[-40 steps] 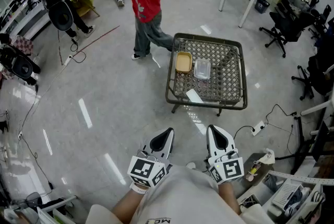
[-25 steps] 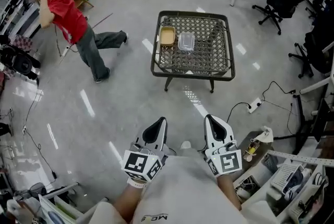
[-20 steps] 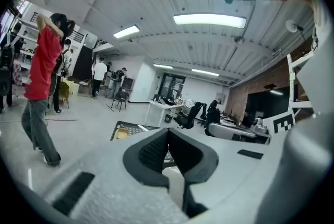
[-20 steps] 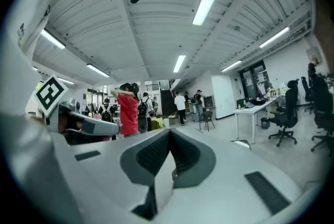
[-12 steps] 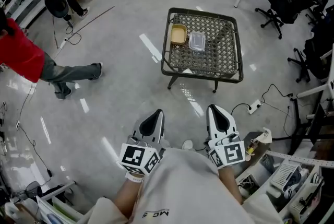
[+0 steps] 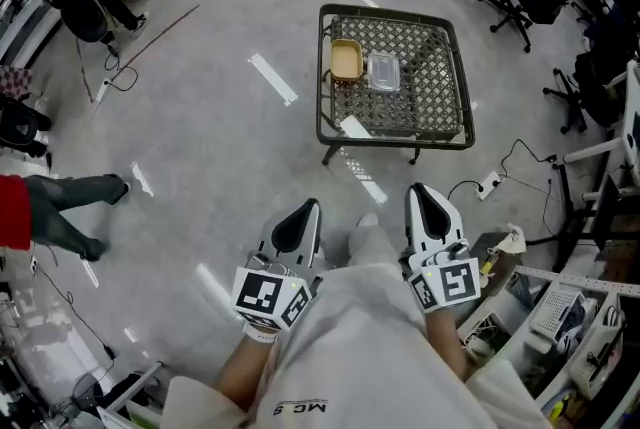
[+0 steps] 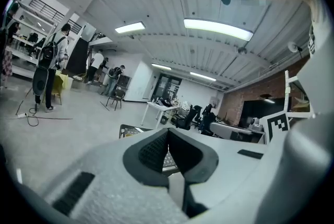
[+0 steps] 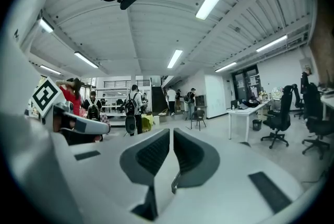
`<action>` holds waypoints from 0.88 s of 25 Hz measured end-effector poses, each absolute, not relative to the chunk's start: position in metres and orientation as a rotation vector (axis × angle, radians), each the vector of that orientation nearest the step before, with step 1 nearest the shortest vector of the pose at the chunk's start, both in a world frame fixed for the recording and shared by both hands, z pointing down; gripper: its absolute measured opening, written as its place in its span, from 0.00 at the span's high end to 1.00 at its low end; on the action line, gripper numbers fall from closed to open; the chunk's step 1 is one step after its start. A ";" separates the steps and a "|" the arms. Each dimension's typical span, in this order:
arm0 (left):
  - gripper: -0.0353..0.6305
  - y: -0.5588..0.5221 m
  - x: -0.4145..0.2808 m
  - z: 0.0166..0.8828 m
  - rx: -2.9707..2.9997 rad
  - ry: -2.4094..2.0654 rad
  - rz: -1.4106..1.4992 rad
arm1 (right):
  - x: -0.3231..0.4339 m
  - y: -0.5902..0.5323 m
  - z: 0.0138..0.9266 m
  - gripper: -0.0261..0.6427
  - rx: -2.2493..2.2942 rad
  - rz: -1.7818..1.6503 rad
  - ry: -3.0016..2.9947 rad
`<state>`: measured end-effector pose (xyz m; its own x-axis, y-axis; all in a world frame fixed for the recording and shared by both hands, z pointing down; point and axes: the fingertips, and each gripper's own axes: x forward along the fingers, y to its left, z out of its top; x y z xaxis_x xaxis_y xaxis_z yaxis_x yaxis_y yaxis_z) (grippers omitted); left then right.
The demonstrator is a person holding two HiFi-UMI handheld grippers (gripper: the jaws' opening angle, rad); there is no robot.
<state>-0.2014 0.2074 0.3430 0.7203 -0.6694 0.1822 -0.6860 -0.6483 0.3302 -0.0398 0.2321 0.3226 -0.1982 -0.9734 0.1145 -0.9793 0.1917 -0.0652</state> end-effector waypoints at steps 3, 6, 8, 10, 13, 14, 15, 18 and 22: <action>0.91 0.184 -0.197 0.350 2.541 -1.044 0.070 | -0.035 0.211 0.329 0.93 1.957 0.209 -2.386; 0.91 0.154 -0.185 0.354 2.544 -1.047 0.084 | -0.021 0.180 0.336 0.93 1.959 0.208 -2.391; 0.91 0.133 -0.173 0.357 2.549 -1.053 0.107 | -0.008 0.156 0.340 0.93 1.953 0.208 -2.403; 0.91 0.112 -0.158 0.359 2.552 -1.063 0.132 | 0.010 0.133 0.345 0.93 1.951 0.222 -2.411; 0.91 0.074 -0.131 0.355 2.543 -1.090 0.151 | 0.041 0.094 0.350 0.93 1.926 0.234 -2.416; 0.91 0.061 -0.122 0.352 2.539 -1.101 0.151 | 0.051 0.079 0.350 0.93 1.906 0.233 -2.421; 0.91 0.048 -0.112 0.347 2.538 -1.111 0.148 | 0.061 0.065 0.350 0.93 1.883 0.232 -2.429; 0.91 0.011 -0.083 0.337 2.540 -1.147 0.147 | 0.093 0.022 0.349 0.93 1.821 0.228 -2.454; 0.91 -0.028 -0.051 0.332 2.533 -1.192 0.155 | 0.125 -0.024 0.350 0.92 1.758 0.215 -2.490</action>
<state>-0.0513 -0.0278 0.3324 0.6429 -0.7280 0.2380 -0.7647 -0.5923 0.2538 0.1249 -0.0239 0.3502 -0.3356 -0.9299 0.1506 -0.9419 0.3293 -0.0654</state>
